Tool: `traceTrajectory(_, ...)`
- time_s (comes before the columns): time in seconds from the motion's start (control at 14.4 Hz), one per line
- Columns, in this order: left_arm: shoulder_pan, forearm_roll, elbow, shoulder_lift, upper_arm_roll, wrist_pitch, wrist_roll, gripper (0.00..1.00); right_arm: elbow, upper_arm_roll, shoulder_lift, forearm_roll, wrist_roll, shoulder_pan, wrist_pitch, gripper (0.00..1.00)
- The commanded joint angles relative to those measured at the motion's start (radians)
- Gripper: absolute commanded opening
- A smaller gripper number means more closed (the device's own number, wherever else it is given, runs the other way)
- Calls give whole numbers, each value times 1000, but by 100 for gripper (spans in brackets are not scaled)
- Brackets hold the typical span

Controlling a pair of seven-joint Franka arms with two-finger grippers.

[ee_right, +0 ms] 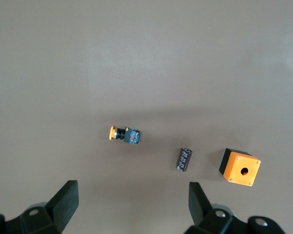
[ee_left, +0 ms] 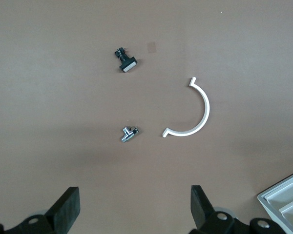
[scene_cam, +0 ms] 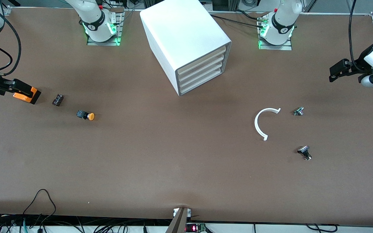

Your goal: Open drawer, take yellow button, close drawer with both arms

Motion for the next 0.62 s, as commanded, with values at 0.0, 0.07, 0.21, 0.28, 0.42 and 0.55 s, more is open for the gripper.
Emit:
traceTrajectory(0.0, 3, -3, 33, 15, 3, -31, 6, 100, 3, -3, -11, -9, -39, 11, -17, 100)
traceTrajectory(0.07, 3, -14, 35, 15, 3, -28, 5, 100, 5, -2, -12, -9, -31, 11, -17, 100)
traceTrajectory(0.21, 5, -16, 35, 17, 5, -24, 5, 100, 5, 1, -11, 4, -20, 11, -19, 100)
traceTrajectory(0.28, 5, -16, 35, 15, 5, -26, 5, 100, 5, 0, -9, 4, -26, 11, -17, 100)
traceTrajectory(0.42, 3, -16, 35, 15, 3, -26, 3, 100, 10, -5, -8, 46, -17, 11, -17, 100)
traceTrajectory(0.55, 3, -16, 35, 15, 3, -26, 5, 100, 14, -8, -9, 70, 30, 7, -13, 100)
